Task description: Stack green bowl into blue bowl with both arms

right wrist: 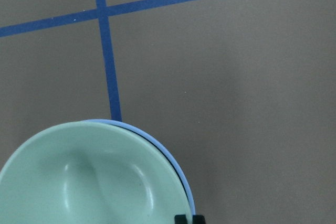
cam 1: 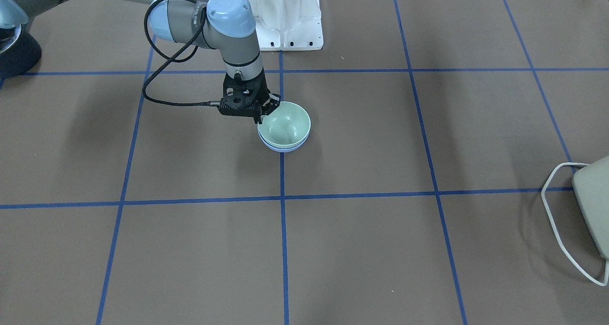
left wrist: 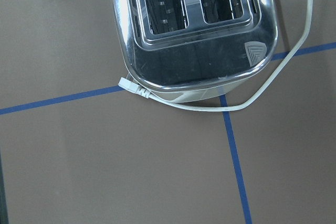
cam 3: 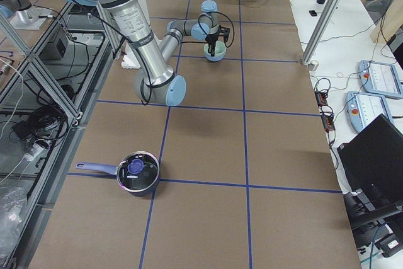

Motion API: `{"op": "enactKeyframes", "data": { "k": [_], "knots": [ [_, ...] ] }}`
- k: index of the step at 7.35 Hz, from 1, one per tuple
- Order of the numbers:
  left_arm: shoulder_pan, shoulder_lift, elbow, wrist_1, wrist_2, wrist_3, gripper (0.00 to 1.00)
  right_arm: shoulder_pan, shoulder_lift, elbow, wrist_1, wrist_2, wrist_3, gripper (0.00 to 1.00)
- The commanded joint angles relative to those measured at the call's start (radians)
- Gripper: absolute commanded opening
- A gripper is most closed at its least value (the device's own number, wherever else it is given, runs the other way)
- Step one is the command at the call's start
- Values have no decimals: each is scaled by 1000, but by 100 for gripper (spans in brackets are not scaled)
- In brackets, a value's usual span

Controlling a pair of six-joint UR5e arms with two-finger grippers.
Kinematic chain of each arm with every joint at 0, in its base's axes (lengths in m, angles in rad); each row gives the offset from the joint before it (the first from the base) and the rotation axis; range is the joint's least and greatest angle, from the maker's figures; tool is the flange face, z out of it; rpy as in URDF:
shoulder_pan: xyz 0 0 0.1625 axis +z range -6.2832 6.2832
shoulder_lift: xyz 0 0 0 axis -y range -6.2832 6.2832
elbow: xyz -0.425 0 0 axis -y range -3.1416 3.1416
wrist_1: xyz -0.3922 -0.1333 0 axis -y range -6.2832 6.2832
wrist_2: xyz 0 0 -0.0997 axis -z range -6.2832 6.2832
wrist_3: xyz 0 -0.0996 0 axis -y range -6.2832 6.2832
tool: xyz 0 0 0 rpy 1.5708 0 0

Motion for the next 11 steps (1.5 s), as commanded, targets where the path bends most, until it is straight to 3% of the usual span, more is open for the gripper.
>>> {"op": "enactKeyframes", "data": {
  "k": [1, 2, 4, 5, 9, 11],
  "knots": [
    [0, 0, 1, 2, 0, 0, 98, 0, 0, 0, 4, -1, -2, 94],
    [0, 0, 3, 0, 0, 0, 98, 1, -7, 13, 3, 8, -8, 100],
    [0, 0, 4, 0, 0, 2, 98, 38, -20, 60, -9, 25, -31, 100],
    [0, 0, 4, 2, 0, 0, 98, 102, -34, 68, -9, 83, -57, 100],
    [2, 2, 33, 12, 3, -11, 98, 530, -231, 57, -9, 360, -637, 100],
    [3, 2, 15, 21, -21, -216, 98, 689, -373, 56, -9, 423, -898, 100]
  ]
}}
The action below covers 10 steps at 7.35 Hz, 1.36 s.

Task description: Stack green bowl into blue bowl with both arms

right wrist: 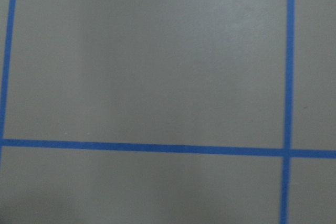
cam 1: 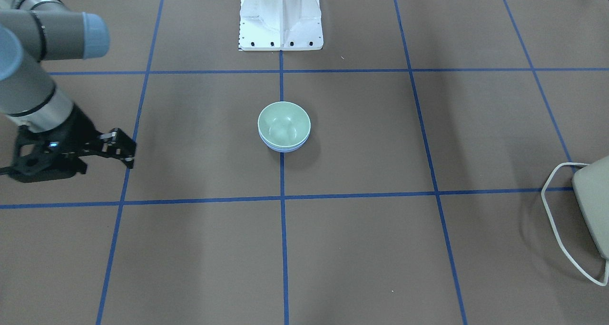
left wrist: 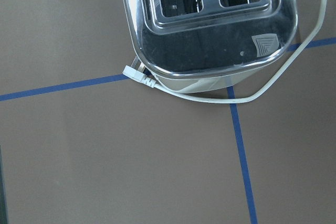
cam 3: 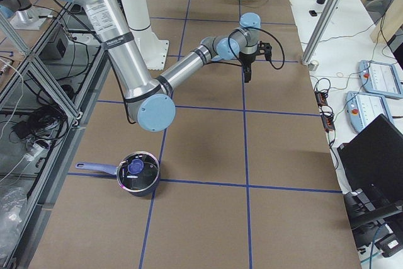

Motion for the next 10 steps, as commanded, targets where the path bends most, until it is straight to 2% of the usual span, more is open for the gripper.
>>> {"op": "enactKeyframes", "data": {
  "k": [1, 3, 6, 10],
  "knots": [
    [1, 6, -11, -1, -20, -136, 98, 186, -213, -2, 5, 55, -337, 100],
    [2, 52, -42, -22, -20, -128, 98, 352, -397, -2, 3, 47, -586, 100],
    [2, 50, -62, -27, -17, -128, 98, 480, -554, 1, 15, 46, -719, 100],
    [2, 52, -61, -48, -14, -128, 98, 491, -558, -2, 14, 46, -718, 100]
  ]
}}
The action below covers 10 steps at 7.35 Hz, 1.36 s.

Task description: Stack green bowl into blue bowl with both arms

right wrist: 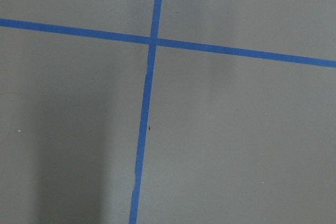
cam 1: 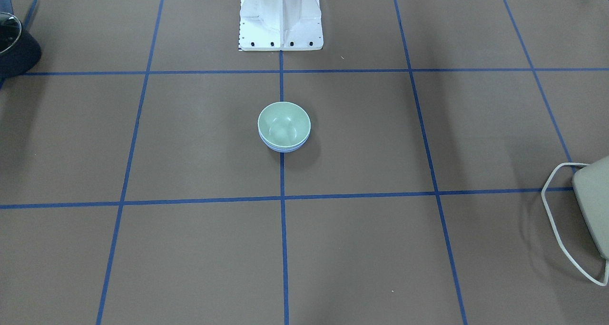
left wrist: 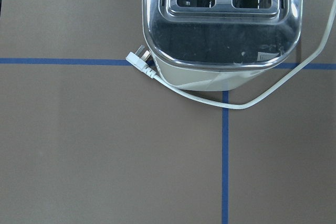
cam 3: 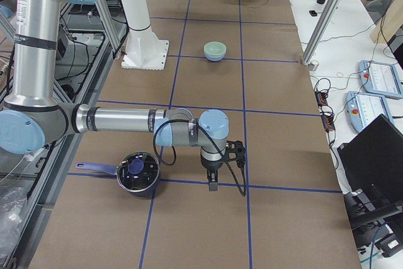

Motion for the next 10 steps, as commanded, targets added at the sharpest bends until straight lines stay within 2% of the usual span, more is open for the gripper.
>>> {"op": "enactKeyframes", "data": {
  "k": [1, 10],
  "knots": [
    [0, 2, 0, -3, 1, 0, 98, 1, -2, 0, 0, 2, 0, 100],
    [0, 3, 1, -3, 1, 0, 98, 0, 1, -20, 1, 4, 4, 100]
  ]
}}
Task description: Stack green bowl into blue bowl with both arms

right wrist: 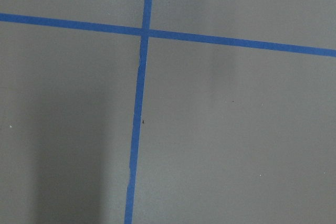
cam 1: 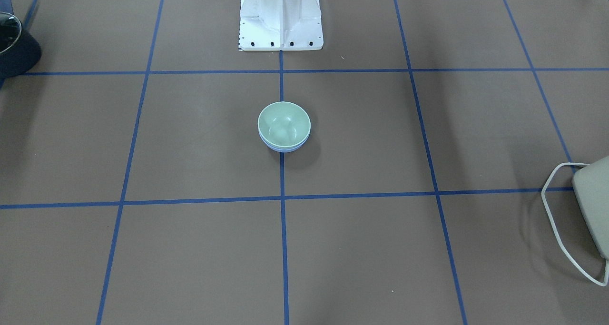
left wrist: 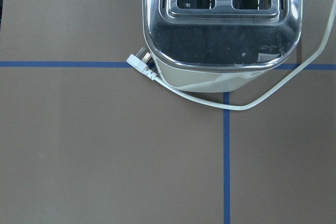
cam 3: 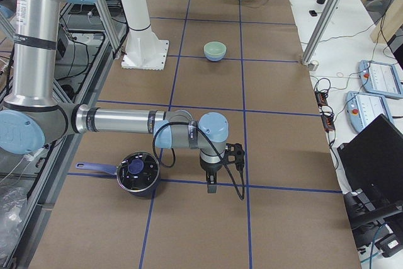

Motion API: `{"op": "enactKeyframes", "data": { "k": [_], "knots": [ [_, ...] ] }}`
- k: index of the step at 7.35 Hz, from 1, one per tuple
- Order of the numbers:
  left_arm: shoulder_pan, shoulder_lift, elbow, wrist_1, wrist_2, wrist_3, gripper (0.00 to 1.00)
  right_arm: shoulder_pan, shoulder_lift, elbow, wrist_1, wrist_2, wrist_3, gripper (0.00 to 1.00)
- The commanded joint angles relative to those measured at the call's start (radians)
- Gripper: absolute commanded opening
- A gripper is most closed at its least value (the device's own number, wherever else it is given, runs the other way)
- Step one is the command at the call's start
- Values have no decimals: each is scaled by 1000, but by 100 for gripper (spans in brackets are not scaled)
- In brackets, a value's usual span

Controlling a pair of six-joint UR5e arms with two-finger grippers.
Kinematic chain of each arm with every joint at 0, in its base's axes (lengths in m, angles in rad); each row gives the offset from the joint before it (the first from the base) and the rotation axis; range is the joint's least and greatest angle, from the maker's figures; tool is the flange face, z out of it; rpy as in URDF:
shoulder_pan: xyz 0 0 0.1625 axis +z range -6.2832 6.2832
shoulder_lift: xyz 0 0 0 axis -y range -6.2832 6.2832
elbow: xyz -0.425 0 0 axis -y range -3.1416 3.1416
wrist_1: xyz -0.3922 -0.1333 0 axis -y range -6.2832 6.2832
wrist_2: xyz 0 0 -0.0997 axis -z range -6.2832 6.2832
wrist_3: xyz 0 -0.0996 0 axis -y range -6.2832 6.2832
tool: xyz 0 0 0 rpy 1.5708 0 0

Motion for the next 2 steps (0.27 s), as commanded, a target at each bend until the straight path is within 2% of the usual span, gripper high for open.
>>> {"op": "enactKeyframes", "data": {
  "k": [1, 2],
  "knots": [
    [0, 0, 0, 0, 0, 0, 98, 0, 0, -3, 0, 1, 0, 100],
    [0, 2, 2, 2, 2, 0, 98, 0, 0, -3, 0, 2, 0, 100]
  ]
}}
